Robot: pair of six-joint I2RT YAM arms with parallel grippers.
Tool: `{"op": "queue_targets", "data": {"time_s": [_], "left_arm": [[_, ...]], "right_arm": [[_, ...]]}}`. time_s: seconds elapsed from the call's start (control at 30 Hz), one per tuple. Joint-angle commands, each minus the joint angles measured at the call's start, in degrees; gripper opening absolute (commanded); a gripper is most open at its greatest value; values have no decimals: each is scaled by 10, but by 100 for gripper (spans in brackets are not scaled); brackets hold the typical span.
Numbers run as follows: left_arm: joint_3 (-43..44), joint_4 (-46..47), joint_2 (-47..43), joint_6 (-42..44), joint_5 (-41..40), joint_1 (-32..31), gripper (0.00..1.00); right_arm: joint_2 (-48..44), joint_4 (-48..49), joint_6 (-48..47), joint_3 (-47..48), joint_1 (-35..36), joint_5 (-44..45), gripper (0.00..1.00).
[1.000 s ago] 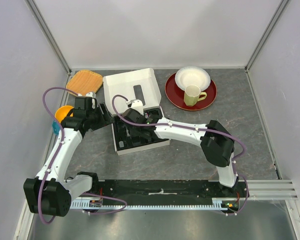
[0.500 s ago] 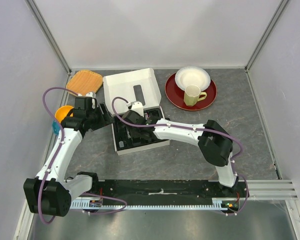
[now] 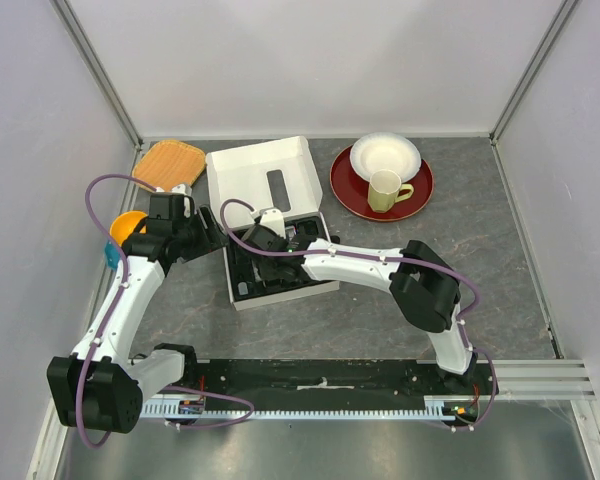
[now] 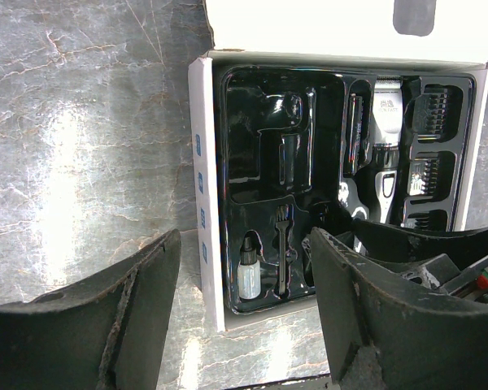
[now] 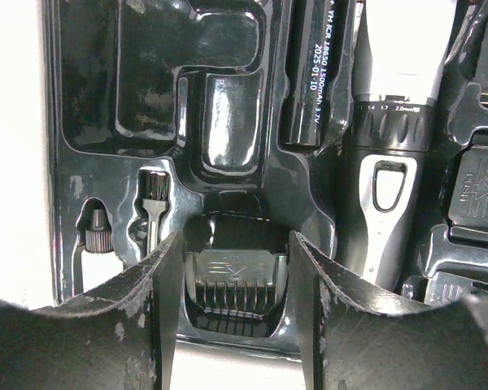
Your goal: Sort the hair-cutting tools
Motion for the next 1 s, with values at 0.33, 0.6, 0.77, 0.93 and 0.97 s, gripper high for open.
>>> {"op": "queue_targets", "data": {"time_s": [0.33, 0.6, 0.77, 0.93, 0.97], "left_arm": [[-1, 12, -3, 26, -6, 4, 71], [-1, 11, -3, 25, -6, 4, 72], [-2, 11, -3, 25, -5, 4, 72], [-2, 11, -3, 24, -5, 4, 72], [-2, 11, -3, 25, -5, 4, 71]], "right_arm": [[-8, -48, 10, 46, 2, 7, 66], [-18, -54, 7, 49, 3, 6, 71], [-32, -39, 3, 42, 2, 0, 62], [-28, -31, 8, 36, 3, -7, 42], [-27, -33, 10, 36, 3, -7, 41]]}}
